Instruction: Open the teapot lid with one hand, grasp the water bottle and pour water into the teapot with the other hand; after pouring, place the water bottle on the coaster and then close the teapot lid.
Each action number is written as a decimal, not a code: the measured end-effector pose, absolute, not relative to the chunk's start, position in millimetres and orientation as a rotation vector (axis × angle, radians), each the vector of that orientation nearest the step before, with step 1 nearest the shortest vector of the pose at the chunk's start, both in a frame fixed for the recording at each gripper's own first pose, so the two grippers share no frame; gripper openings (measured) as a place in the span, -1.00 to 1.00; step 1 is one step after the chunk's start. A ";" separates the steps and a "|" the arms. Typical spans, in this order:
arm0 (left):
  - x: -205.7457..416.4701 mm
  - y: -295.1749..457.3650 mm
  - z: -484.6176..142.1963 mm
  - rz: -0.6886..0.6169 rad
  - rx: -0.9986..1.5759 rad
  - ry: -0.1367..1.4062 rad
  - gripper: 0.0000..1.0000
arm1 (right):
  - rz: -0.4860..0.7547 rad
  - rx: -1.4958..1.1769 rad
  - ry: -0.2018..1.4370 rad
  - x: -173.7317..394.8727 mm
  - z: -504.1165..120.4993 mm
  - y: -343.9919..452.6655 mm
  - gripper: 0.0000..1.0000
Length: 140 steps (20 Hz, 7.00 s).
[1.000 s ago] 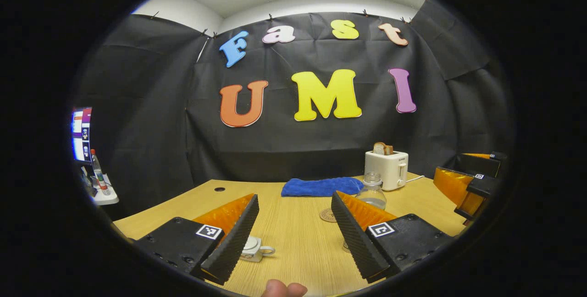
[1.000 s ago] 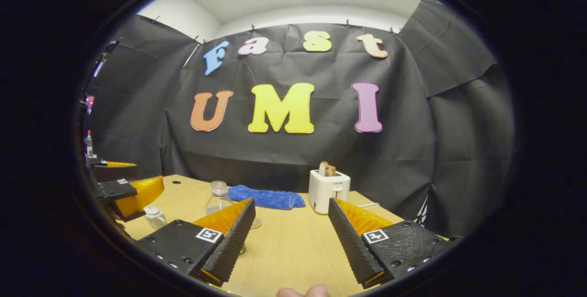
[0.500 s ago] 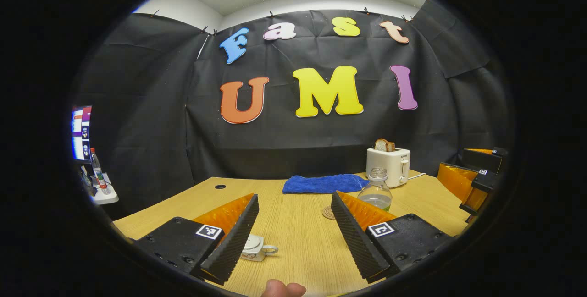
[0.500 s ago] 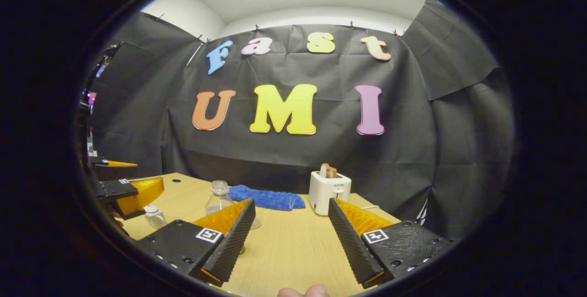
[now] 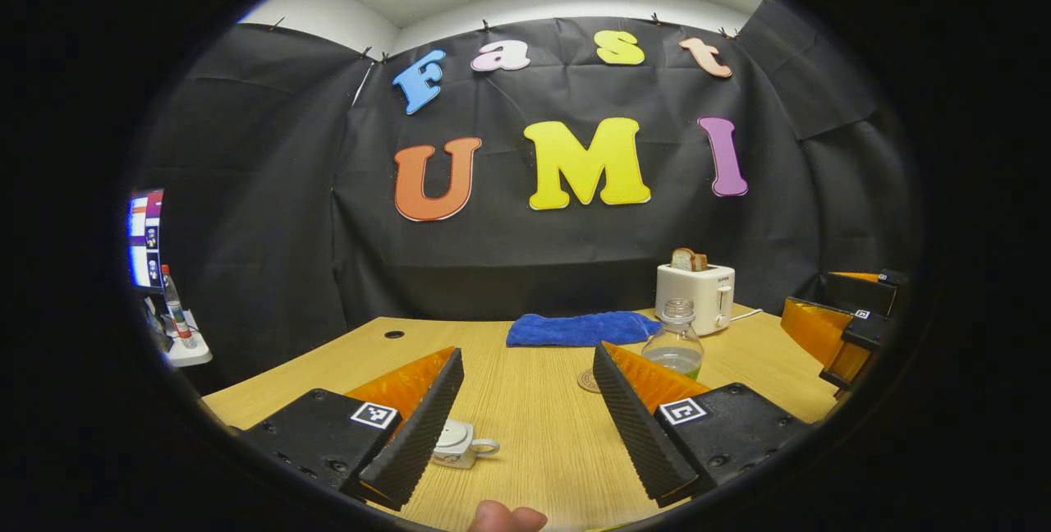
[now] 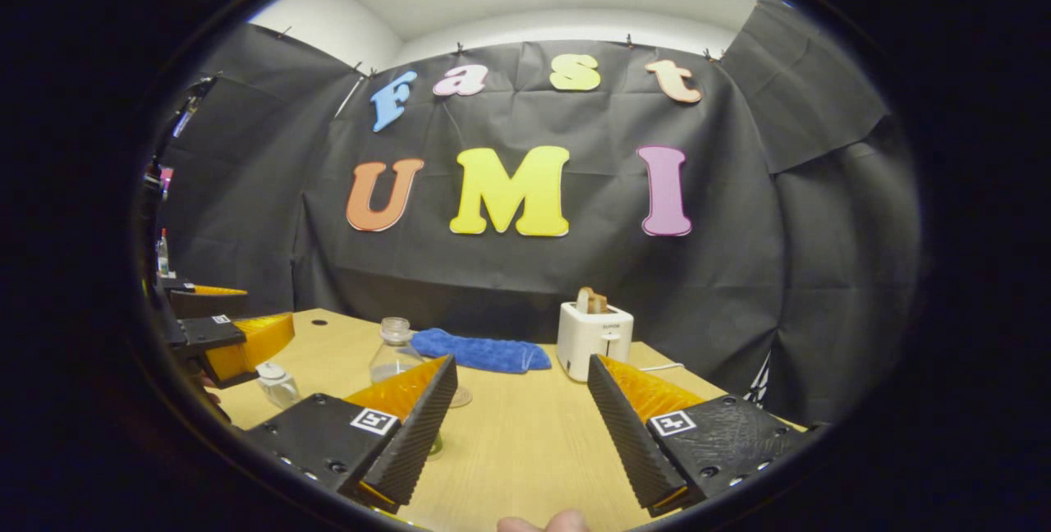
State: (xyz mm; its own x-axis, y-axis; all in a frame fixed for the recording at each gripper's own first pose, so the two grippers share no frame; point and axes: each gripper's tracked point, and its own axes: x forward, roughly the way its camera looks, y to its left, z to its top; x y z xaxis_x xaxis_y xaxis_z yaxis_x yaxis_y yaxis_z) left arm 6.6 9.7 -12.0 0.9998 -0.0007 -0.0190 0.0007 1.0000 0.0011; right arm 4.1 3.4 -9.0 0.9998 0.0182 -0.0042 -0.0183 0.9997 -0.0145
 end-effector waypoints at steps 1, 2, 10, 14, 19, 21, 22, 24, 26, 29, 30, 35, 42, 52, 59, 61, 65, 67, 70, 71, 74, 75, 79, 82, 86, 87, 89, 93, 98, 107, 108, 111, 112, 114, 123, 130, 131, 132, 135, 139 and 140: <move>7.0 9.5 -13.5 0.000 0.003 0.023 0.99 | 0.021 -0.017 0.012 5.5 -12.8 3.0 0.96; 7.4 10.4 -15.1 0.004 0.006 0.025 0.99 | 0.026 -0.015 0.020 7.2 -15.6 3.4 0.96; -0.1 30.5 -35.6 0.039 0.026 0.057 0.99 | 0.072 0.019 0.047 18.8 -31.4 8.1 0.96; -7.2 61.7 -58.5 0.081 -0.015 0.098 0.99 | 0.091 0.060 0.096 22.1 -54.4 9.8 0.94; 11.8 74.3 -80.6 0.069 -0.052 0.155 0.97 | 0.071 0.044 0.113 21.9 -63.1 -2.7 0.90; 24.0 79.0 -94.3 0.063 -0.060 0.205 0.92 | 0.049 0.032 0.102 22.1 -61.3 -11.0 0.91; 29.2 83.7 -104.7 0.072 -0.060 0.247 0.86 | 0.044 0.029 0.105 21.3 -64.0 -13.4 0.91; 36.8 85.5 -113.1 0.069 -0.050 0.283 0.79 | 0.044 0.023 0.118 21.1 -69.3 -13.5 0.91; 41.0 88.4 -117.5 0.073 -0.045 0.304 0.60 | 0.042 0.017 0.130 19.4 -74.1 -14.8 0.91; 47.2 86.0 -126.0 0.076 -0.044 0.333 0.26 | 0.028 0.007 0.140 21.2 -78.8 -19.7 0.92; 46.6 86.3 -127.1 0.077 -0.045 0.338 0.13 | 0.027 0.009 0.140 21.7 -78.2 -20.1 0.91; 50.0 95.3 -128.5 0.121 -0.003 0.348 -0.51 | 0.019 0.008 0.139 21.7 -79.6 -24.9 0.91; 54.3 91.5 -125.2 0.110 0.029 0.337 -0.94 | 0.018 0.001 0.137 22.9 -82.5 -25.8 0.92; 38.5 87.7 -92.5 0.084 0.009 0.274 -0.95 | 0.224 0.014 0.173 13.1 -92.0 33.8 0.96; 19.2 86.3 -75.3 0.073 -0.040 0.215 -0.95 | 0.342 0.007 0.191 27.8 -97.3 98.6 0.91; 16.0 88.1 -70.2 0.072 -0.057 0.193 -0.95 | 0.325 -0.011 0.189 38.5 -99.1 107.0 0.92; 12.5 93.9 -62.7 0.065 -0.056 0.162 -0.95 | 0.295 -0.037 0.182 56.0 -98.7 117.3 0.92; 10.0 97.8 -61.9 0.063 -0.048 0.162 -0.95 | 0.274 -0.045 0.172 62.5 -97.7 118.7 0.92; 4.7 108.0 -61.0 0.072 -0.041 0.164 -0.95 | 0.257 -0.038 0.166 66.5 -97.0 124.5 0.87; 3.6 111.2 -60.1 0.076 -0.041 0.165 -0.95 | 0.258 -0.038 0.173 66.9 -98.4 126.5 0.86; 1.4 113.2 -56.4 0.071 -0.052 0.157 -0.95 | 0.262 -0.043 0.179 68.3 -97.7 129.2 0.56; 0.2 114.2 -56.1 0.071 -0.051 0.155 -0.95 | 0.279 -0.054 0.179 67.3 -96.2 134.0 0.53; -0.4 122.9 -54.6 0.079 -0.030 0.150 -0.95 | 0.360 -0.201 0.151 67.6 -78.4 156.5 0.45; -0.2 130.9 -57.8 0.075 -0.040 0.154 -0.95 | 0.418 -0.362 0.164 75.5 -77.2 175.4 0.41; 1.4 147.3 -69.5 0.066 -0.068 0.155 -0.95 | 0.447 -0.601 0.103 81.1 -71.0 193.7 0.42; 0.9 154.2 -74.2 0.078 -0.069 0.165 -0.95 | 0.458 -0.650 0.089 82.2 -71.0 201.2 0.41; 1.3 165.2 -79.2 0.089 -0.078 0.171 -0.95 | 0.477 -0.753 0.058 83.1 -72.1 212.1 0.43; 0.6 171.4 -85.9 0.078 -0.082 0.172 -0.95 | 0.468 -0.969 -0.002 89.8 -77.0 221.5 0.41; 4.2 170.3 -97.8 0.051 -0.097 0.183 -0.95 | 0.448 -1.192 -0.110 100.8 -76.3 235.4 0.41; 3.4 187.0 -111.2 0.076 -0.107 0.197 -0.95 | 0.458 -1.505 -0.192 107.1 -86.4 249.7 0.41; 3.1 187.5 -112.2 0.073 -0.111 0.197 -0.95 | 0.460 -1.537 -0.200 105.1 -86.5 250.7 0.45; 3.4 191.5 -118.9 0.077 -0.119 0.208 -0.94 | 0.454 -1.642 -0.253 100.6 -83.9 256.3 0.45; 2.3 193.4 -119.1 0.080 -0.118 0.206 -0.94 | 0.450 -1.672 -0.270 100.9 -82.1 259.2 0.45; 1.3 196.0 -119.8 0.085 -0.120 0.205 -0.94 | 0.448 -1.728 -0.298 103.8 -76.4 265.6 0.45; 0.5 204.0 -128.2 0.090 -0.122 0.220 -0.95 | 0.445 -1.912 -0.395 93.6 -70.7 277.0 0.41; -1.5 205.6 -128.2 0.093 -0.118 0.220 -0.94 | 0.424 -2.013 -0.452 86.0 -60.8 283.5 0.41; -0.9 207.3 -130.4 0.093 -0.117 0.220 -0.95 | 0.423 -2.023 -0.454 88.1 -57.8 284.7 0.41; -1.8 207.0 -130.4 0.092 -0.118 0.223 -0.95 | 0.418 -2.038 -0.456 89.2 -54.6 284.3 0.41; -3.5 208.3 -129.7 0.087 -0.117 0.221 -0.95 | 0.415 -2.071 -0.481 83.8 -47.8 288.8 0.41; -3.6 212.6 -133.1 0.090 -0.113 0.223 -0.94 | 0.411 -2.091 -0.500 81.6 -45.3 293.9 0.41; -3.7 212.6 -133.4 0.090 -0.112 0.224 -0.94 | 0.410 -2.098 -0.498 80.4 -45.4 293.1 0.46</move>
